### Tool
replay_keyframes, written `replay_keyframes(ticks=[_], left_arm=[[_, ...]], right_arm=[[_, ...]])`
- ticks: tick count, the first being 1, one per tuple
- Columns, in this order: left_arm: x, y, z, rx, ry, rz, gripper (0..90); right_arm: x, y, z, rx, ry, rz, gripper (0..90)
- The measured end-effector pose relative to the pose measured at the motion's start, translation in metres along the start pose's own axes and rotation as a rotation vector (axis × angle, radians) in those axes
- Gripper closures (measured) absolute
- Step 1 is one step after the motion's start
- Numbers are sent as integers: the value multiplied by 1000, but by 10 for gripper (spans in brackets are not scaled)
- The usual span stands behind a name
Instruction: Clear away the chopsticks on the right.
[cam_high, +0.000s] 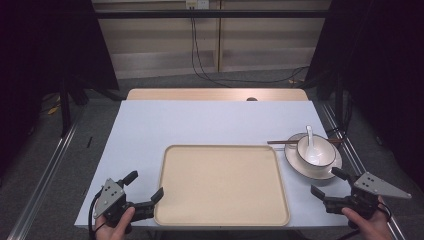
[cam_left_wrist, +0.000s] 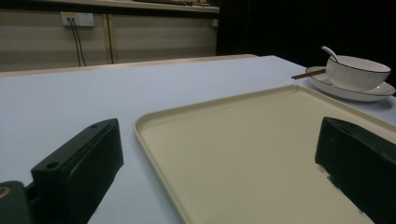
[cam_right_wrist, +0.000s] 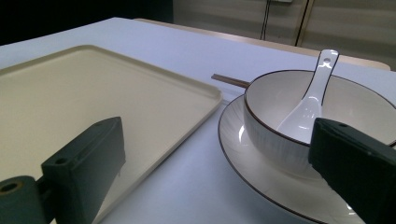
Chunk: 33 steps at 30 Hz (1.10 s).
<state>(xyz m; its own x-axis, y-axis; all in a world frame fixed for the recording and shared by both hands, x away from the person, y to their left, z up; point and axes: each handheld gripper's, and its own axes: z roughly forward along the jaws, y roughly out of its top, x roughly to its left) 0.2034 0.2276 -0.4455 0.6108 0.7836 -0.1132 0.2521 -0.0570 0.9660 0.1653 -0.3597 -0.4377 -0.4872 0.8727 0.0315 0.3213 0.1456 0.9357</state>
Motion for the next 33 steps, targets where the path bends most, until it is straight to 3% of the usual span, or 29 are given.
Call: replay_keyframes(ticks=[3, 10, 17, 20, 22, 26, 27, 30, 33], left_arm=[[1, -1, 1, 16, 5, -7, 21], [0, -1, 0, 7, -12, 25, 18], [0, -1, -3, 10, -3, 42, 20], [1, -1, -3, 10, 1, 39, 18], [1, -1, -3, 8, 3, 40, 18], [2, -1, -3, 8, -1, 41, 18], [3, -1, -2, 6, -1, 38, 18], [4, 0, 0, 16, 2, 58, 18], [4, 1, 1, 14, 0, 45, 18]], right_arm=[[0, 0, 0, 3, 8, 3, 43], [0, 1, 1, 19, 56, 17, 66], [-5, 4, -2, 26, 57, 26, 61], [-11, 6, -3, 45, 66, 9, 59], [-16, 9, -4, 55, 71, -10, 60], [-27, 10, -8, 73, 82, -1, 64], [-37, 13, -11, 71, 106, 13, 63], [-52, 17, -17, 63, 112, 37, 56], [-64, 19, -19, 66, 110, 35, 56]])
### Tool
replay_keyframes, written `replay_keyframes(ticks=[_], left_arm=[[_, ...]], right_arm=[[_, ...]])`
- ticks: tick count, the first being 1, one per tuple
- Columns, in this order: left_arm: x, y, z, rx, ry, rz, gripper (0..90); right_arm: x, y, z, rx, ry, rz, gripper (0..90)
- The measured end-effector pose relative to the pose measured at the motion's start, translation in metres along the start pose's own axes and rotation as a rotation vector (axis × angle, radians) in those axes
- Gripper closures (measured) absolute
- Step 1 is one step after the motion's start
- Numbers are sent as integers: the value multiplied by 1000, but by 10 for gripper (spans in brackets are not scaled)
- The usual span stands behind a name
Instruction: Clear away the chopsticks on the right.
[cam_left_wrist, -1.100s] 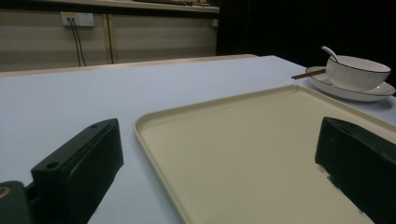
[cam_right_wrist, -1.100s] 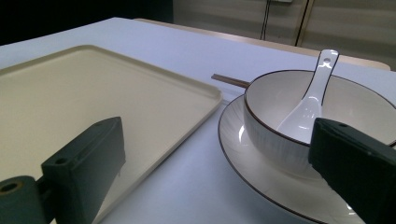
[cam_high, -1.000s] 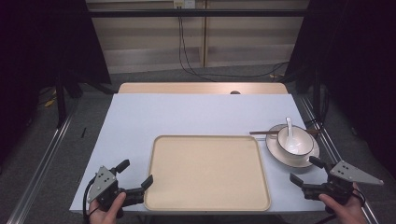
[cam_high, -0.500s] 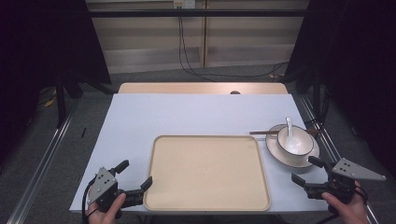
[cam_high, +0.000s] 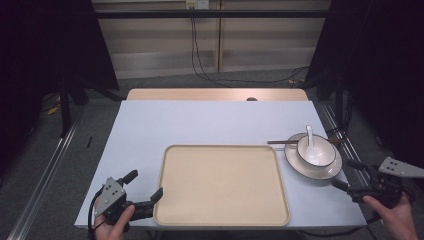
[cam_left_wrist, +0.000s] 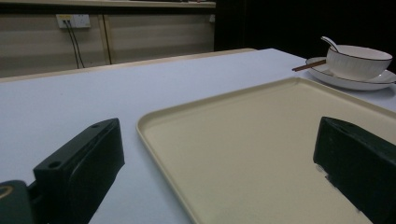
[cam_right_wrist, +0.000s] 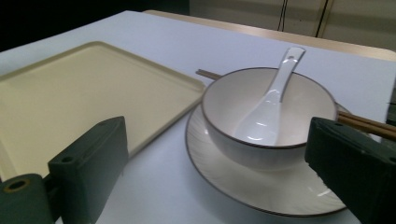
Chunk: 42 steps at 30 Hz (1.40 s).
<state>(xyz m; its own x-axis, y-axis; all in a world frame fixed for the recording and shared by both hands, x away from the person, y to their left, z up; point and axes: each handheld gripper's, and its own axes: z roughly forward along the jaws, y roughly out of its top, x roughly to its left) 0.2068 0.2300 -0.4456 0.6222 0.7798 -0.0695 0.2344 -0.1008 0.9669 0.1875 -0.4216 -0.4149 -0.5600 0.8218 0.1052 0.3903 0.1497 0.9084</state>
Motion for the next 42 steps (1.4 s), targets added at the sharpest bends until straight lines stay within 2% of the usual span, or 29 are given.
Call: replay_keyframes(ticks=[1, 3, 4, 5, 6, 7, 10, 12, 13, 14, 15, 18, 19, 20, 21, 23, 24, 25, 26, 27, 32, 33, 34, 35, 36, 37, 38, 39, 42], left_arm=[[1, 0, 0, 0, 1, 2, 18], [1, -1, 0, 5, 4, 2, 17], [1, -1, 0, 5, 4, 2, 17], [0, 0, 0, 5, 3, 3, 17], [0, 0, 0, 4, -5, 6, 17], [0, 0, 0, 5, -7, 11, 17], [-1, 0, 1, 9, -2, 12, 17], [0, 0, 1, 6, -2, 16, 17], [0, 0, 1, 6, -2, 16, 17], [0, 0, 1, 8, -3, 15, 17], [0, 0, 1, 8, -2, 17, 17], [0, -1, 1, 13, -4, 18, 17], [-1, -1, 2, 18, -5, 22, 17], [-1, -1, 2, 18, -5, 22, 17], [-1, -1, 2, 15, -11, 23, 17], [-1, -1, 2, 16, -11, 25, 18], [-1, -1, 2, 16, -11, 25, 18], [-1, -1, 2, 17, -11, 24, 18], [-1, -1, 2, 17, -11, 24, 18], [-1, -1, 2, 18, -14, 24, 18], [-1, -2, 2, 23, -18, 28, 19], [-1, -2, 2, 27, -14, 32, 19], [-1, -2, 2, 27, -14, 32, 19], [-1, -2, 2, 21, -21, 30, 19], [-1, -2, 2, 21, -21, 30, 19], [-2, -1, 2, 18, -14, 31, 19], [-2, -1, 2, 18, -14, 31, 19], [-2, -1, 2, 19, -14, 38, 19], [-2, -1, 2, 20, -17, 38, 19]], right_arm=[[-11, 3, -1, 17, -6, -7, 48], [-23, 6, -2, 24, -4, -12, 45], [-23, 6, -2, 24, -4, -12, 45], [-35, 11, -2, 29, -9, 6, 18], [-35, 11, -2, 29, -9, 6, 18], [-45, 13, -2, 13, -10, 22, 30], [-54, 17, 0, 40, -23, -4, 54], [-66, 26, 6, 88, -11, -52, 108], [-66, 26, 6, 88, -11, -52, 108], [-73, 33, 10, 117, -17, -104, 135], [-76, 37, 12, 124, -29, -122, 140], [-84, 45, 18, 152, -4, -156, 199], [-92, 53, 24, 193, -15, -194, 215], [-92, 53, 24, 193, -15, -194, 215], [-101, 59, 32, 241, 4, -217, 253], [-110, 62, 42, 289, -1, -232, 264], [-110, 62, 42, 289, -1, -232, 264], [-116, 65, 53, 350, -5, -256, 308], [-116, 65, 53, 350, -5, -256, 308], [-122, 67, 65, 402, 8, -265, 306], [-132, 71, 79, 433, 46, -281, 383], [-137, 73, 83, 442, 58, -295, 445], [-139, 73, 86, 454, 47, -301, 468], [-142, 73, 89, 470, 64, -298, 509], [-142, 73, 89, 470, 64, -298, 509], [-145, 72, 96, 512, 69, -305, 532], [-145, 72, 96, 512, 69, -305, 532], [-148, 71, 104, 527, 86, -309, 591], [-149, 70, 111, 531, 86, -320, 605]])
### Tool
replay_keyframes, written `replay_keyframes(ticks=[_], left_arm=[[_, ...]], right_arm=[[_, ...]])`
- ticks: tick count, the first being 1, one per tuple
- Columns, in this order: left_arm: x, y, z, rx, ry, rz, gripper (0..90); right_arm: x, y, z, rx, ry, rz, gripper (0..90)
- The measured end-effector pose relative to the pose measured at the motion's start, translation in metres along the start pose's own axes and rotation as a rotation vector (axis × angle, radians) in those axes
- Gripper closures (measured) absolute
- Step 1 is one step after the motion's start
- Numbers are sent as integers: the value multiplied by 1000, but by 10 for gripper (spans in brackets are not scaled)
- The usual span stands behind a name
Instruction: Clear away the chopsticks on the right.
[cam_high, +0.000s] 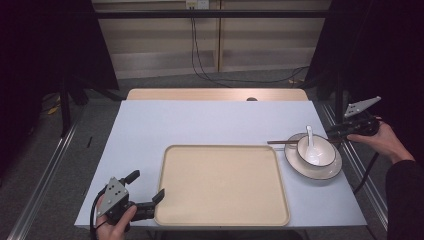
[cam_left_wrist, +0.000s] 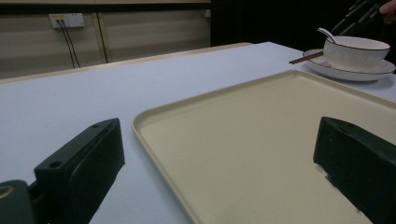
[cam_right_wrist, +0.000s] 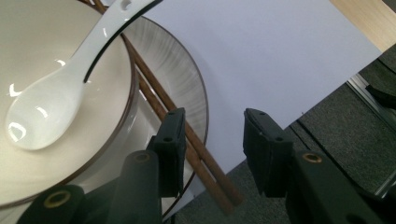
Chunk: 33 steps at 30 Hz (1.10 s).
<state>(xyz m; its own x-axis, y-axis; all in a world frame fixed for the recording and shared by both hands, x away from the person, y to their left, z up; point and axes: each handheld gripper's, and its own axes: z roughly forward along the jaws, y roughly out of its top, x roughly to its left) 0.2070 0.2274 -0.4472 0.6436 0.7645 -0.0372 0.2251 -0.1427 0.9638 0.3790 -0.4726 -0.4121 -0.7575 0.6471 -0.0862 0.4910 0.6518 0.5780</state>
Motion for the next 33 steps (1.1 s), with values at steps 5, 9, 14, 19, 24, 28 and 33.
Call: replay_keyframes(ticks=[5, 9, 14, 19, 24, 28, 33], left_arm=[[2, -1, -1, 9, 11, 4, 21], [2, -1, -2, 8, 20, -1, 21], [3, -1, -2, 7, 16, 0, 21], [4, -1, -2, 8, 22, -5, 21], [4, -2, -1, 12, 21, -7, 22], [4, -2, -2, 12, 21, -6, 22], [4, -2, -1, 10, 18, -6, 23]], right_arm=[[-1, 6, 15, 25, 13, -18, 676], [0, 7, 19, 34, 15, -17, 723], [1, 4, 22, 43, 34, -27, 782], [-1, 2, 19, 41, 37, -27, 790], [-1, 1, 12, 40, 53, -32, 792], [1, -2, 16, 46, 45, -32, 798], [0, 1, 19, 42, 64, -57, 824]])
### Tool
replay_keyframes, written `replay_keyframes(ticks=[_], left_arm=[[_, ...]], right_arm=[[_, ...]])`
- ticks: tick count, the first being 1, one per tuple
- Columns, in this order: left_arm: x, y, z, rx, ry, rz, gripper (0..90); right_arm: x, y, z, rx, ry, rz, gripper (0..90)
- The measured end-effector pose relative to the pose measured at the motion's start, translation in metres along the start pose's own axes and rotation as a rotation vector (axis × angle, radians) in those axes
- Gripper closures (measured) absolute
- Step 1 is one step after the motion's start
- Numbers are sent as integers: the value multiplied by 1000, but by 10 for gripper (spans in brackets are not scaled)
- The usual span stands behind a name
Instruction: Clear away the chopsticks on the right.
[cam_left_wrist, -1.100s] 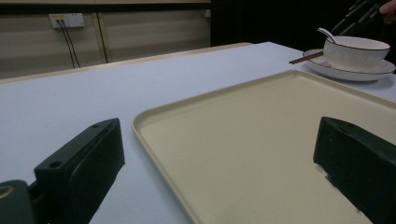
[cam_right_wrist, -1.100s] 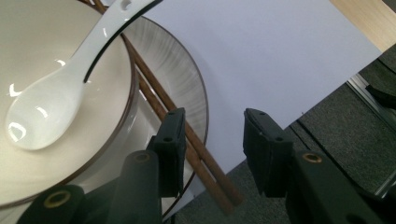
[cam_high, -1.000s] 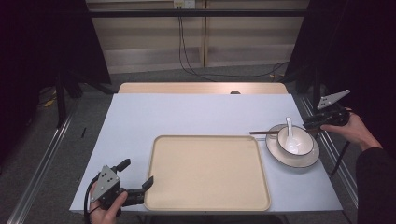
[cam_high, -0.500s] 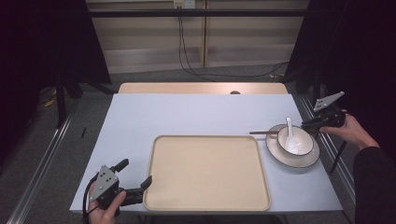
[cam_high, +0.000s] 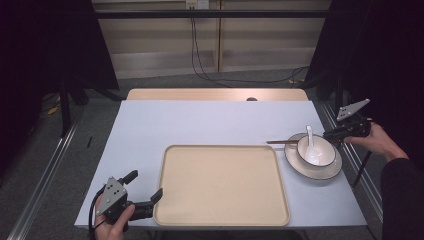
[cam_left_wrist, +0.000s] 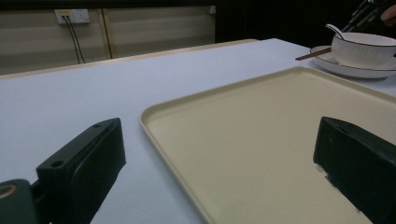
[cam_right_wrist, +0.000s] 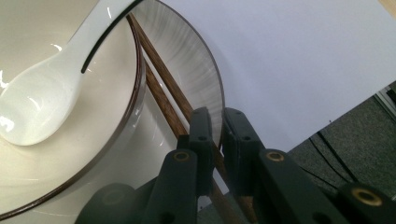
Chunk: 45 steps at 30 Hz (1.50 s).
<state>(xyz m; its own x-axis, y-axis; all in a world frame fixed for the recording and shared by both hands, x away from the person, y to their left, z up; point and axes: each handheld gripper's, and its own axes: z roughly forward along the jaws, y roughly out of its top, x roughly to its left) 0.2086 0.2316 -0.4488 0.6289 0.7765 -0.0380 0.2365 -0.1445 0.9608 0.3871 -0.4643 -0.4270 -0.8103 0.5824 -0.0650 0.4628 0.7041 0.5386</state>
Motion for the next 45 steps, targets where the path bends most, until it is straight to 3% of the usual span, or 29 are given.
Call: replay_keyframes(ticks=[2, 9, 11, 14, 16, 19, 20, 22, 28, 31, 33, 39, 41, 42, 45], left_arm=[[0, 0, -1, 5, 4, 1, 23], [0, 0, -2, 3, 4, 2, 23], [0, 0, -1, 3, 2, 2, 23], [0, 0, 0, 4, -5, 2, 23], [0, 0, 0, 6, -5, 5, 23], [1, 0, -1, 10, -2, 7, 24], [0, 0, -1, 9, 0, 5, 24], [1, 0, -2, 5, 9, 3, 23], [0, 0, -1, 10, -1, 11, 24], [0, 0, -1, 8, -1, 16, 24], [0, 0, -2, 7, 0, 23, 24], [0, 1, -3, 5, 2, 31, 23], [-1, 1, -3, -8, 18, 31, 23], [-1, 1, -4, -18, 8, 27, 23], [-2, 2, -4, -20, 5, 37, 24]], right_arm=[[1, 2, 1, 0, -25, -9, 829], [2, 4, 2, -5, -6, -34, 819], [3, 2, -1, -16, -25, -24, 815], [2, 0, -1, -13, -13, -26, 804], [4, 1, 4, 5, -31, -48, 797], [4, 3, 8, -3, -17, -61, 790], [4, 5, 12, 5, -50, -94, 792], [3, 7, 13, -1, -33, -103, 791], [3, 10, 23, 22, -42, -168, 804], [2, 9, 24, 27, -42, -155, 836], [1, 8, 23, -7, -48, -149, 856], [0, 6, 20, -8, -43, -126, 858], [0, 5, 17, -8, -62, -103, 859], [-1, 4, 13, -13, -69, -66, 858], [-3, 2, 8, -34, -69, -37, 859]])
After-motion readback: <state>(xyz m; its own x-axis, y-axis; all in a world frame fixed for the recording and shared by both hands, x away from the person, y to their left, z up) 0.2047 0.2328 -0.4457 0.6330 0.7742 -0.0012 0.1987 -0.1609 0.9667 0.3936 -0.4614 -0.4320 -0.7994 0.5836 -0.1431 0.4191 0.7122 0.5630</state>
